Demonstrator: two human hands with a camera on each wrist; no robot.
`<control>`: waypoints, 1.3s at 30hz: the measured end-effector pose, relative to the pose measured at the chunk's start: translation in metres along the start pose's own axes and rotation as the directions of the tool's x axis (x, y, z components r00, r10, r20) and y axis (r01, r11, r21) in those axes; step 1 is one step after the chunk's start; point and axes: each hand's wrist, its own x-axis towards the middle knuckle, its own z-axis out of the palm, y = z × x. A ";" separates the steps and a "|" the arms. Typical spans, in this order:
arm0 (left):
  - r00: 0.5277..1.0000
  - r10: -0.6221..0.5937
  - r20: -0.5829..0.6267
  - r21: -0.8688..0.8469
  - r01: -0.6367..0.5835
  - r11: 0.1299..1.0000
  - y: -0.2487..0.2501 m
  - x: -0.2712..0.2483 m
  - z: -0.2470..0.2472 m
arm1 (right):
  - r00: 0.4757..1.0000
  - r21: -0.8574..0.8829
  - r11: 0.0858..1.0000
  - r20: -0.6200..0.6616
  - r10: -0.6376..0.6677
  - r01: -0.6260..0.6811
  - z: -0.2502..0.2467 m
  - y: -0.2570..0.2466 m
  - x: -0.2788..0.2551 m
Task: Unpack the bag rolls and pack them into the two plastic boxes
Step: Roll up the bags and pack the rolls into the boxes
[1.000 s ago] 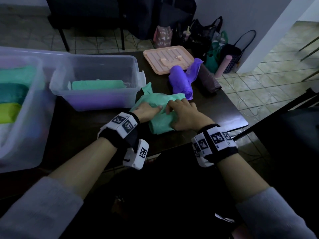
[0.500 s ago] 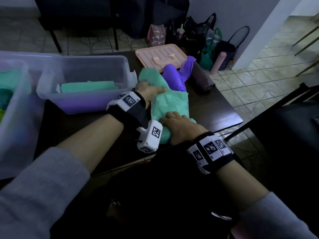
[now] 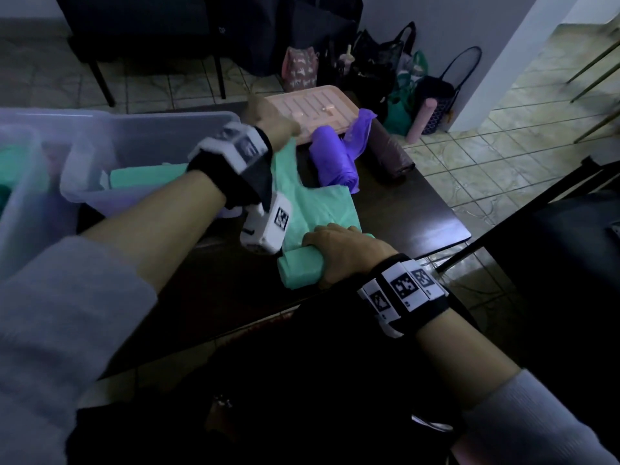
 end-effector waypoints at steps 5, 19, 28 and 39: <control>0.891 -0.108 0.440 0.654 -0.236 0.719 -0.049 -0.018 0.030 | 1.000 0.006 1.000 -0.014 -0.002 0.002 0.000 -0.002 0.003; 0.802 -0.208 0.560 0.751 -0.384 0.538 -0.088 -0.015 0.043 | 0.998 0.121 0.992 0.044 -0.046 0.040 -0.012 -0.009 0.007; 0.804 -0.214 0.555 0.763 -0.389 0.516 -0.092 -0.016 0.043 | 0.995 0.144 0.988 0.078 -0.058 0.046 -0.011 -0.013 0.012; 0.801 -0.173 0.574 0.734 -0.408 0.544 -0.099 -0.016 0.040 | 0.996 0.245 0.968 -0.087 -0.035 0.056 0.013 -0.006 0.006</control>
